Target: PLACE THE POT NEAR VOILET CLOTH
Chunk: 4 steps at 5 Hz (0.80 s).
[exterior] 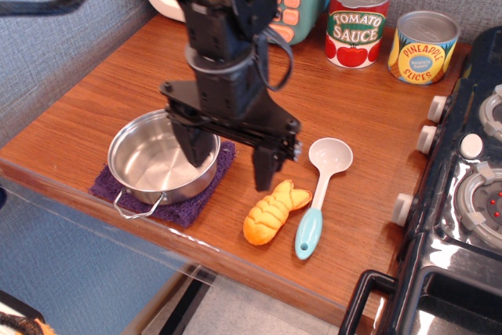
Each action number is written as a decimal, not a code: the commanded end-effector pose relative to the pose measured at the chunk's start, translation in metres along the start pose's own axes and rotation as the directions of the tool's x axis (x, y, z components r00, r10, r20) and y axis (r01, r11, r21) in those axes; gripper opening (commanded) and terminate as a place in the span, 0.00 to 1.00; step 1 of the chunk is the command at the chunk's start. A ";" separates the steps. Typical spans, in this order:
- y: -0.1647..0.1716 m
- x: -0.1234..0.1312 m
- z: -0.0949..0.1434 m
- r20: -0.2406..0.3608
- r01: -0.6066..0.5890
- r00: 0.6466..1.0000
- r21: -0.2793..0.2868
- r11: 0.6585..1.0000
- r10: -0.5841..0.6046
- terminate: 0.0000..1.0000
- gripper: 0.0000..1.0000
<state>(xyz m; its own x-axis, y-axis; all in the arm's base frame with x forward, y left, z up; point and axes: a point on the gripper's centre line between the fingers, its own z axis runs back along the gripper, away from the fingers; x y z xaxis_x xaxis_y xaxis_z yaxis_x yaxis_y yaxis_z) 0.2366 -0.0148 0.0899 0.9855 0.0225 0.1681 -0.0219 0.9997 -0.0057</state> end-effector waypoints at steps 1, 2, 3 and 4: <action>0.035 0.022 -0.032 -0.061 -0.095 0.993 0.038 0.995 0.097 0.00 1.00; 0.041 0.026 -0.053 -0.100 -0.103 0.989 0.051 0.993 0.108 0.00 1.00; 0.040 0.026 -0.067 -0.124 -0.095 0.987 0.038 0.995 0.099 0.00 1.00; 0.038 0.026 -0.073 -0.123 -0.084 0.989 0.025 0.996 0.087 0.00 0.00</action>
<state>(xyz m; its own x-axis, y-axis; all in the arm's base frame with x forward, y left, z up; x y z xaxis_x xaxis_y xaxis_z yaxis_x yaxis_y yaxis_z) 0.2712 0.0233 0.0209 0.9915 0.1271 0.0264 -0.1273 0.9918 0.0064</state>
